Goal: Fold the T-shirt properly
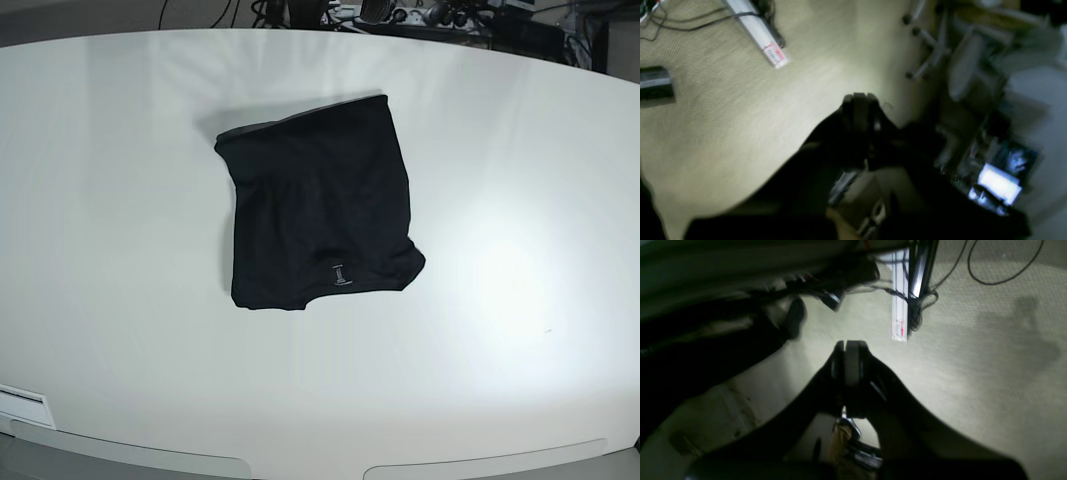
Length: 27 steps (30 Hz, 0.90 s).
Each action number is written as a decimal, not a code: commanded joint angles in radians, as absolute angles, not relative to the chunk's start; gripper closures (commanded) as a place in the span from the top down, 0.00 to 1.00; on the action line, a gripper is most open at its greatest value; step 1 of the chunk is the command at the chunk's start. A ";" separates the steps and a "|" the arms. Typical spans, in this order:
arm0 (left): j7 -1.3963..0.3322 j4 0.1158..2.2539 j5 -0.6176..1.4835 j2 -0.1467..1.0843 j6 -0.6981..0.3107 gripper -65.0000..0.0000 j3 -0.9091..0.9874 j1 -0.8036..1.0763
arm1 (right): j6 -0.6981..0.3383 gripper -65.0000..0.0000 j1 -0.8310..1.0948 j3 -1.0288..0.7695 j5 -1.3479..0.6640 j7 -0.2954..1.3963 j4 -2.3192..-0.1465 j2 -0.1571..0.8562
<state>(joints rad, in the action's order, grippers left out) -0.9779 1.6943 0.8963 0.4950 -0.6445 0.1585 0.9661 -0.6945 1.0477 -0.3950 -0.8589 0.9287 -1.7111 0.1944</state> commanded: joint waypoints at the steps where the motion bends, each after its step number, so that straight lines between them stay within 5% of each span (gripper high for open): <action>1: -0.930 1.637 0.860 0.485 -0.650 0.00 0.138 0.932 | -0.698 0.00 1.040 -0.373 -0.810 0.881 -1.662 0.216; 8: -0.411 0.988 0.447 0.397 -0.649 0.00 -0.035 0.542 | -0.698 0.00 0.784 -0.172 -0.389 0.470 -1.208 0.250; 10: -0.227 0.802 0.341 0.366 -0.635 0.00 -0.094 0.436 | -0.630 0.00 0.710 -0.120 -0.327 0.410 -1.093 0.250; 15: 0.120 0.415 0.210 0.256 -0.337 0.00 -0.284 0.228 | -0.363 0.00 0.556 0.016 -0.220 0.258 -0.878 0.230; 19: 0.134 0.325 0.307 0.174 -0.275 0.00 -0.419 0.167 | -0.165 0.00 0.439 0.120 -0.112 0.242 -0.756 0.168; 27: 0.104 0.368 0.311 0.091 -0.164 0.00 -0.469 0.168 | -0.105 0.00 0.316 0.287 -0.041 0.238 -0.672 0.087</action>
<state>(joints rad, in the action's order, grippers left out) 0.0944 0.3626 0.3088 0.0875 -0.1604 -0.4702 0.1684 -0.1020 0.3157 0.2874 -0.0387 0.2447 -0.6670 0.0856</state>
